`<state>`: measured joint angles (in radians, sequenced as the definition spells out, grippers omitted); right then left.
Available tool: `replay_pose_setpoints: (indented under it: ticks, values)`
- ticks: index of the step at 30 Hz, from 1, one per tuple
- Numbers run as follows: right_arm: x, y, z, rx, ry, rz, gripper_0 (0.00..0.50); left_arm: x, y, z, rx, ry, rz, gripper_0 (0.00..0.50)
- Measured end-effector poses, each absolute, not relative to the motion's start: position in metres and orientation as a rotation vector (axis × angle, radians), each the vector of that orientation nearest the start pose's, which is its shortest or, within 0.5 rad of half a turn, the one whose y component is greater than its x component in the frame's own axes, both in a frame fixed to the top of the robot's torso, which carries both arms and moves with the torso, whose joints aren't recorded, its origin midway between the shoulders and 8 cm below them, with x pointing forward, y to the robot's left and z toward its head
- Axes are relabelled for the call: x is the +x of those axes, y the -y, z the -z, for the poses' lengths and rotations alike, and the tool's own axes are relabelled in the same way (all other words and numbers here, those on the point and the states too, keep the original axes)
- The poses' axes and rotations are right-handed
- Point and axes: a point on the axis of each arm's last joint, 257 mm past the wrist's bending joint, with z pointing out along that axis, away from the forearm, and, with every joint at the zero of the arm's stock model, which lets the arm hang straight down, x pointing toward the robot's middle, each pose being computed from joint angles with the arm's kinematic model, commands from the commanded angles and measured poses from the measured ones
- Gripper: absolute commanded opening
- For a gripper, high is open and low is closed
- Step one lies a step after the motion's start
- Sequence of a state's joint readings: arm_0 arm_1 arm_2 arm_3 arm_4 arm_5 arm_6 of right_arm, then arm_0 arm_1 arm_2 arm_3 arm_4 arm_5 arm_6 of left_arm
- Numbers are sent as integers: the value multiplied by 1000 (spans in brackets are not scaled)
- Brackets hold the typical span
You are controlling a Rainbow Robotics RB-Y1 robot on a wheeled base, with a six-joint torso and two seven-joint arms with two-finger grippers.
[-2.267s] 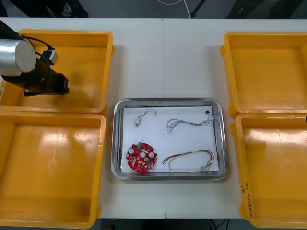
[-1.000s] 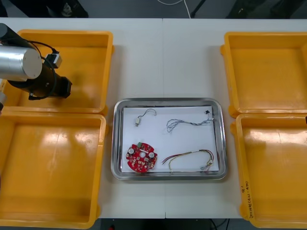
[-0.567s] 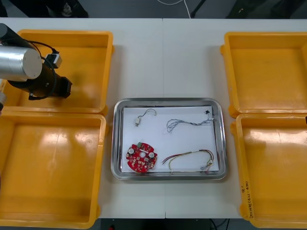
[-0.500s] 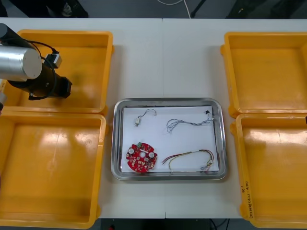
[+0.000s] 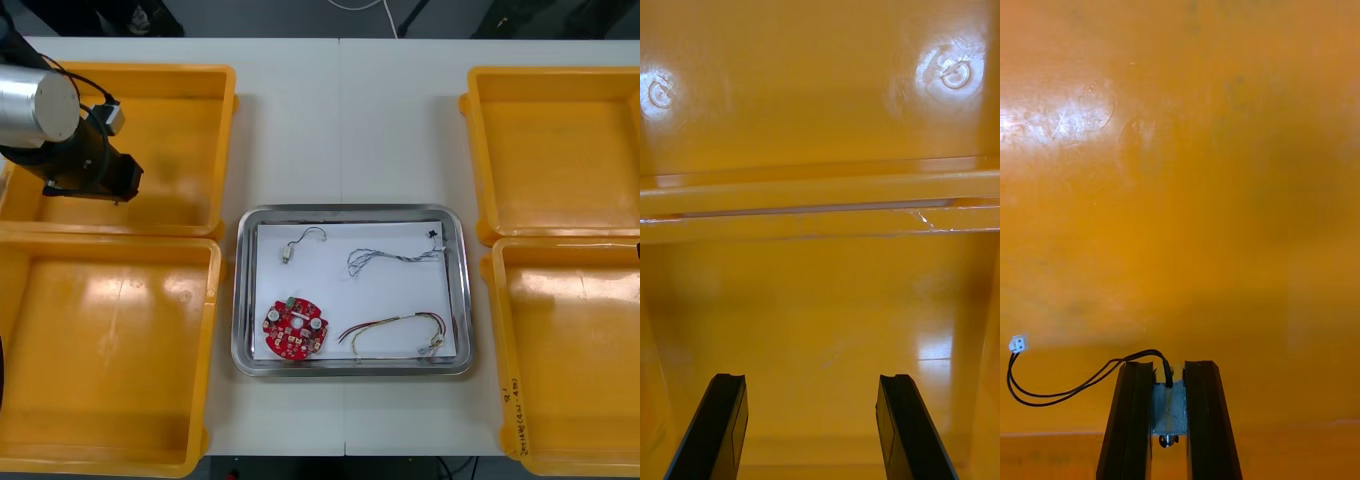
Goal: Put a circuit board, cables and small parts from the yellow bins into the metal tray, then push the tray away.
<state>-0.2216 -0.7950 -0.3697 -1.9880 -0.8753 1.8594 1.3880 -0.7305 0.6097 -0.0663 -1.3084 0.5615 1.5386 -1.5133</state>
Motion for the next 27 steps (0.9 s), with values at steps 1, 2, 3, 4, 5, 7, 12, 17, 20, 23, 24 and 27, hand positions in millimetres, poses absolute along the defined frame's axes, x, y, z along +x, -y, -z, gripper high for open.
replay_pose_setpoints:
  ticks: [1,2,3,4,5,7,12,17,20,23,24,27]
  values:
    - [398,406,162,60,-2676,-53,500,560,-329,204,118,-2673,-55,0]
    - [398,406,162,60,-2676,-53,500,560,-328,200,121,-2676,-55,0]
    - [398,406,162,60,-2676,-53,500,559,-326,196,125,-2681,-57,0]
    - [398,406,162,60,-2676,-53,500,559,-325,192,130,-2686,-59,0]
    - [398,406,162,60,-2676,-53,500,559,-323,187,134,-2688,-60,0]
    - [398,406,162,60,-2676,-53,500,559,-320,177,144,-2693,-64,0]
    - [398,406,162,60,-2676,-53,500,560,-309,153,169,-2697,-63,0]
    - [398,406,162,60,-2676,-53,500,563,-295,129,206,-2686,-46,0]
    - [398,406,162,61,-2676,-53,500,564,-283,118,241,-2677,-41,0]
    - [398,406,162,61,-2677,-54,500,563,-266,111,296,-2658,-44,0]
    - [398,406,162,61,-2677,-54,500,562,-259,110,315,-2652,-46,0]
    - [398,406,162,61,-2677,-54,500,558,-239,110,346,-2646,-45,0]
